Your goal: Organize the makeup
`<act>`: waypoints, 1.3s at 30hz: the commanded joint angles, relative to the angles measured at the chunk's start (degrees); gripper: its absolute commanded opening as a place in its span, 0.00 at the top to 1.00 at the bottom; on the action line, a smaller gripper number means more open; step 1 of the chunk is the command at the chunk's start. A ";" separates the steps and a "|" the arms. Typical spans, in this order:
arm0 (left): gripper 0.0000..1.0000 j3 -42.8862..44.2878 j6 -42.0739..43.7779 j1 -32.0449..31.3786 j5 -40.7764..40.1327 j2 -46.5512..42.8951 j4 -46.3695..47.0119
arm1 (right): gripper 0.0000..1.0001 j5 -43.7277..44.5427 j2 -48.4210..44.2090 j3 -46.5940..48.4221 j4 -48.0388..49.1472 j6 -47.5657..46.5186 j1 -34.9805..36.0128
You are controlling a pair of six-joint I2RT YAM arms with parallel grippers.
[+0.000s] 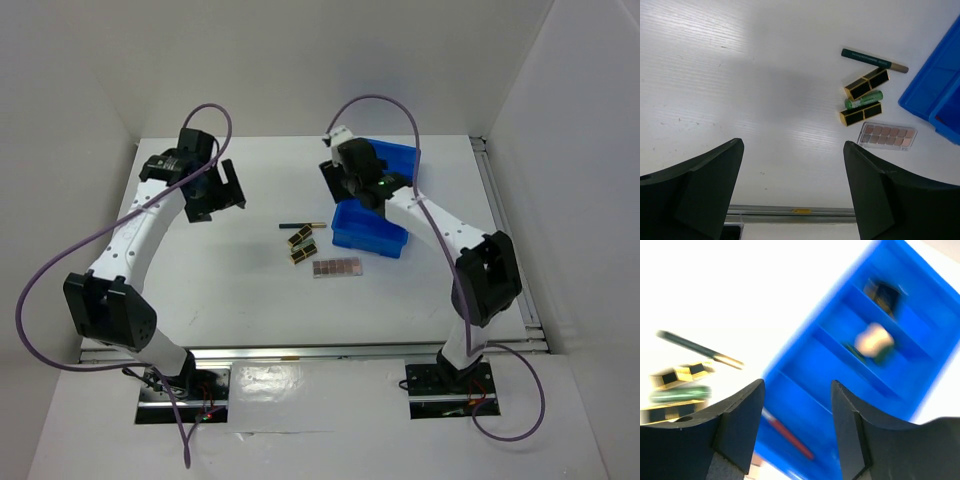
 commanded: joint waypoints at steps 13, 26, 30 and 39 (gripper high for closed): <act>0.05 0.99 -3.43 9.33 -2.58 -5.91 -1.22 | 0.35 -13.29 25.97 22.50 -4.79 -7.88 9.86; 0.05 -1.38 -1.85 11.44 -1.96 -8.11 -1.22 | 0.36 -15.32 36.96 28.31 -4.79 -10.26 10.39; 0.05 -1.38 -1.32 11.97 -1.96 -8.11 -1.22 | 0.51 -14.00 38.37 28.31 -4.08 -9.74 9.86; 0.05 -1.91 -1.32 11.97 -1.96 -9.16 -1.22 | 1.00 -14.70 45.22 40.16 -5.49 -7.89 8.63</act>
